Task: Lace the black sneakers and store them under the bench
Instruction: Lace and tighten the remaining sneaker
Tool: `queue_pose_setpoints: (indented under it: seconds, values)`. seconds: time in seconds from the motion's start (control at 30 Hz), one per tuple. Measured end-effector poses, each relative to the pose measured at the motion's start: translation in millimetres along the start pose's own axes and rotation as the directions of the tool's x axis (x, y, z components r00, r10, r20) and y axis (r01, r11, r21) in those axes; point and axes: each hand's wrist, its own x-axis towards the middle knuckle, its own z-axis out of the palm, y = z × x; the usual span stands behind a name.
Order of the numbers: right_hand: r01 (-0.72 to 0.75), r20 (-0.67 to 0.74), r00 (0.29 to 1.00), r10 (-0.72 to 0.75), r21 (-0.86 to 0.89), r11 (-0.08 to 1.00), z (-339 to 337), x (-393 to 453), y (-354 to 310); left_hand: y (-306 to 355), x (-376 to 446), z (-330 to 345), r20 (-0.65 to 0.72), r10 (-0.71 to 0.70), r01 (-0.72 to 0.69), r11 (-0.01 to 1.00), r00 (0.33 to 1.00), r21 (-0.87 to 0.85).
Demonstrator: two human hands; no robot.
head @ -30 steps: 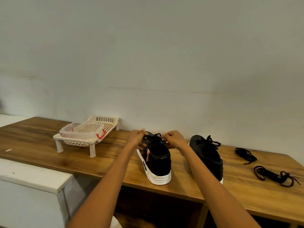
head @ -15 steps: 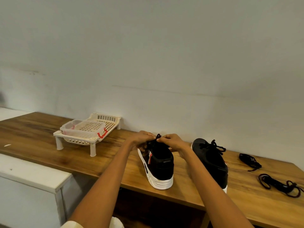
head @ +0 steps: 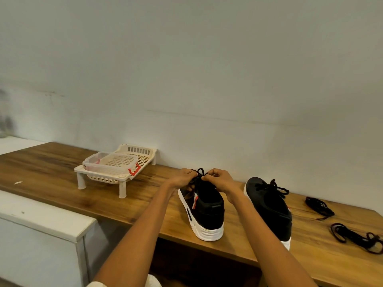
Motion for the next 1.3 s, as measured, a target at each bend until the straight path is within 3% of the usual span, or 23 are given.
queue_pose_setpoints:
  seconds: [0.4,0.5,0.6,0.73,0.83,0.97,1.1,1.3]
  values:
    - [0.005,-0.003,1.000,-0.005,-0.014,1.000,-1,1,1,-1,-1,2,-0.042,-0.036,0.031,0.993,0.998,-0.111]
    - [0.000,0.006,1.000,0.000,-0.021,1.000,-3,2,2,0,1,0,-0.050,-0.031,0.028,0.997,0.998,-0.067]
    - [-0.057,0.021,0.998,0.054,0.135,0.989,-13,0,7,3,0,-1,-0.091,0.001,-0.003,1.000,0.996,-0.030]
    - [-0.153,-0.060,0.981,0.185,0.348,0.925,-30,-2,12,3,-2,2,-0.169,0.022,-0.019,1.000,0.985,0.022]
    - [-0.103,-0.045,0.993,0.113,0.188,0.977,-29,-4,6,3,-3,5,-0.193,0.015,-0.009,0.999,0.981,0.032]
    - [-0.023,0.024,0.999,0.028,-0.183,0.983,-15,-9,2,4,-6,8,-0.220,0.014,-0.009,1.000,0.975,0.027]
    - [0.018,-0.024,0.999,-0.023,-0.204,0.979,-13,-7,1,3,-6,7,-0.235,-0.004,0.007,1.000,0.972,0.011]
    - [0.023,-0.078,0.995,-0.060,-0.413,0.910,-12,-2,1,2,-3,7,-0.235,-0.042,0.031,0.998,0.971,-0.050]
